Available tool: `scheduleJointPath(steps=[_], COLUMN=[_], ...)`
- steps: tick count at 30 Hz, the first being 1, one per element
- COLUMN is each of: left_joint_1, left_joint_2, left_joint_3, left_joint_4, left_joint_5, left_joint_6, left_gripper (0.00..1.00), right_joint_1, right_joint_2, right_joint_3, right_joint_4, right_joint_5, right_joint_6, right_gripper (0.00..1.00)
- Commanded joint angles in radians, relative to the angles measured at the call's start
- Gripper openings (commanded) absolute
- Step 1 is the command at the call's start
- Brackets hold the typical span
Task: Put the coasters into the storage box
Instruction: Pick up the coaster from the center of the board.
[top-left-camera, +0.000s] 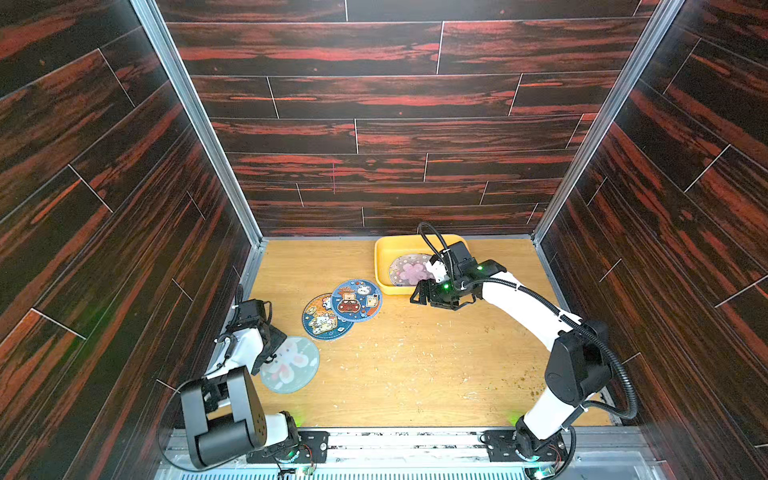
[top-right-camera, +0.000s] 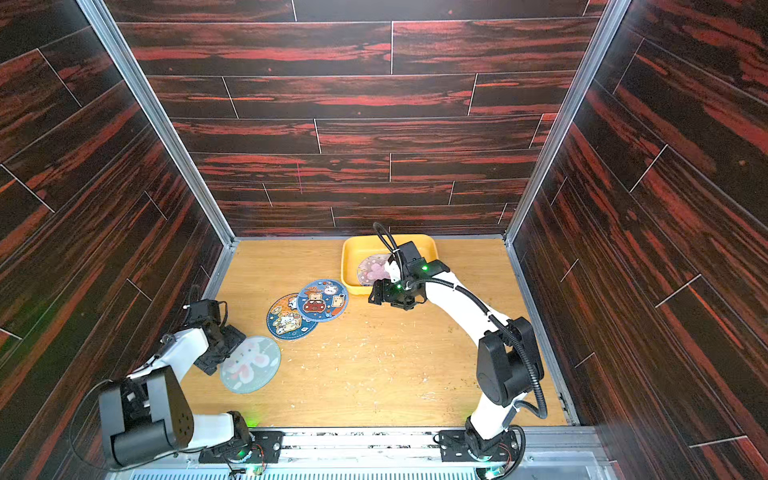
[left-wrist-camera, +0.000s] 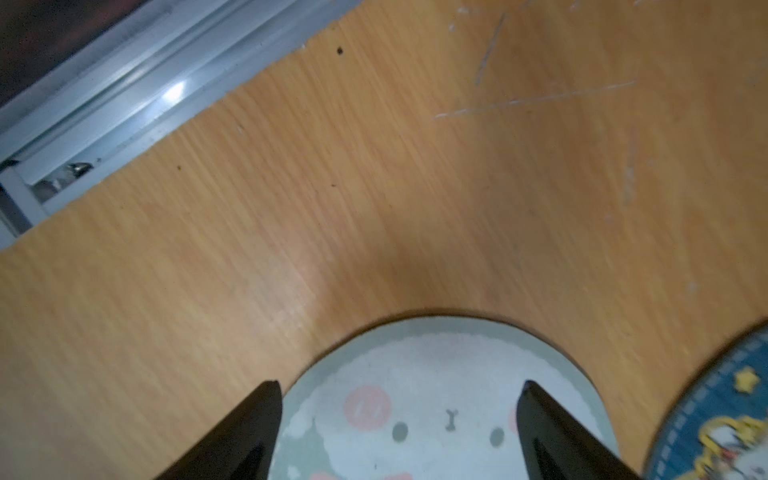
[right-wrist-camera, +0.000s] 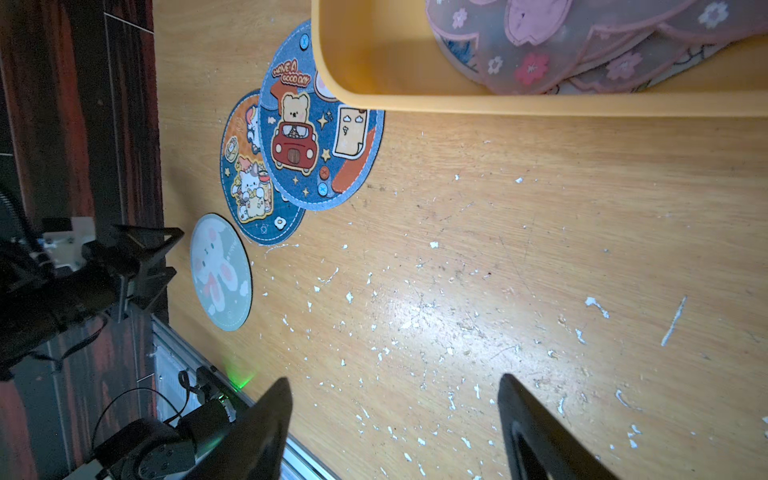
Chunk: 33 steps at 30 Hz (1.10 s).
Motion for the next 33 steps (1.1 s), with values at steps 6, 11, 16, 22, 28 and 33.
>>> scheduleJointPath(steps=[6, 11, 16, 22, 28, 33], left_joint_1=[0.011, 0.011, -0.025, -0.114, -0.196, -0.225], left_joint_2=[0.094, 0.106, 0.084, 0.092, 0.072, 0.005], left_joint_3=[0.025, 0.005, -0.028, -0.063, -0.084, -0.084], left_joint_4=[-0.023, -0.014, -0.017, -0.013, -0.023, -0.099], left_joint_5=[0.042, 0.108, 0.152, 0.173, 0.193, 0.181], left_joint_6=[-0.008, -0.018, -0.029, -0.067, -0.106, -0.110], left_gripper=[0.90, 0.87, 0.85, 0.83, 0.83, 0.83], right_joint_1=[0.004, 0.004, 0.005, 0.005, 0.004, 0.004], right_joint_2=[-0.044, -0.054, -0.066, -0.066, -0.073, -0.079], right_joint_3=[0.031, 0.041, 0.037, 0.032, 0.016, 0.002], right_joint_4=[-0.044, -0.058, -0.058, -0.056, -0.053, -0.047], right_joint_5=[0.005, 0.018, 0.020, 0.016, 0.017, 0.015], right_joint_6=[-0.011, -0.020, -0.018, -0.021, -0.023, -0.022], right_gripper=[0.79, 0.79, 0.80, 0.80, 0.80, 0.80])
